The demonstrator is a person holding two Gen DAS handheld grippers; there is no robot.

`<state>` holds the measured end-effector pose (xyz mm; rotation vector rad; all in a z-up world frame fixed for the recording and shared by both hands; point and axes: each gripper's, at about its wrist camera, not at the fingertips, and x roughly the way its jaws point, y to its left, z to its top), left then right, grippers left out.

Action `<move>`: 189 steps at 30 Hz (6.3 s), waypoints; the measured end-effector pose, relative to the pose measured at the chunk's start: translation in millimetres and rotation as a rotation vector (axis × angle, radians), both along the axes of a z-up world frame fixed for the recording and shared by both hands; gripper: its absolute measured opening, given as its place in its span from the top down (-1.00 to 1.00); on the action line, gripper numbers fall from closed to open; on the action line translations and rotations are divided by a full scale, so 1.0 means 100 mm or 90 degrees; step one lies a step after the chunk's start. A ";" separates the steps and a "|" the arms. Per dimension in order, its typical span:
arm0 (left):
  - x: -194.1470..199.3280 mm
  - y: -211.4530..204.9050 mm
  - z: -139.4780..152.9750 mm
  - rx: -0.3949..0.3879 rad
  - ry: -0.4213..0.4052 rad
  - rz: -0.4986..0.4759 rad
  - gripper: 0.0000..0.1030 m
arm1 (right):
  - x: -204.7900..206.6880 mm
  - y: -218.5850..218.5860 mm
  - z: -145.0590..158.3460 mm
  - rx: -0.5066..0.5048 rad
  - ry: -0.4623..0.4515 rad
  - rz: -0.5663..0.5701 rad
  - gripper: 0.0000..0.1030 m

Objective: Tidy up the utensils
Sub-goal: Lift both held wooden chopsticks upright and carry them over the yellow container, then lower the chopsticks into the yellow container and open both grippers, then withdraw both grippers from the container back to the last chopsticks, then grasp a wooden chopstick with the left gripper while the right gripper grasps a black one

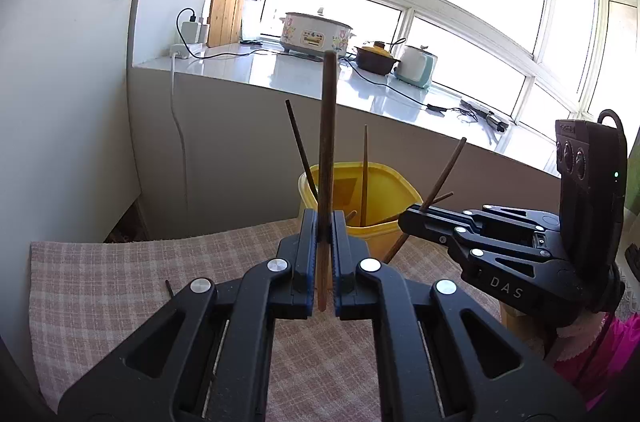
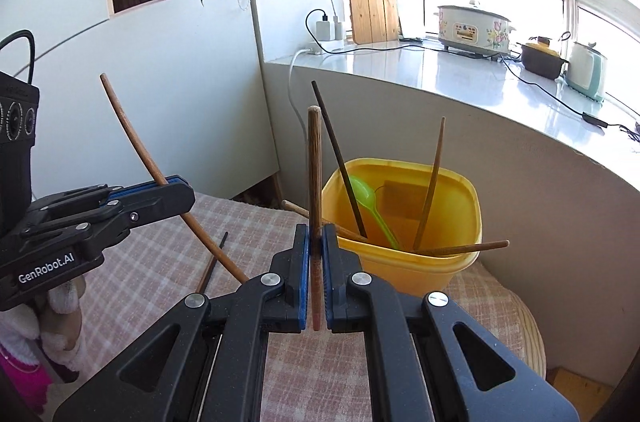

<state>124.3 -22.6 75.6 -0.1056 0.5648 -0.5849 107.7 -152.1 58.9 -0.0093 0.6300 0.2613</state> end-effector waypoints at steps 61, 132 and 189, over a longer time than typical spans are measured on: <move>0.68 -0.66 0.11 -0.024 -0.010 0.002 0.92 | 0.35 -0.53 0.24 -0.015 -0.044 -0.087 0.91; -0.23 0.64 -1.27 0.187 0.190 0.094 0.42 | 0.00 0.73 -0.91 -0.060 0.141 0.099 0.25; 0.41 1.17 -1.79 0.167 0.329 0.129 0.91 | 0.88 1.59 -1.71 -0.090 0.345 0.175 0.45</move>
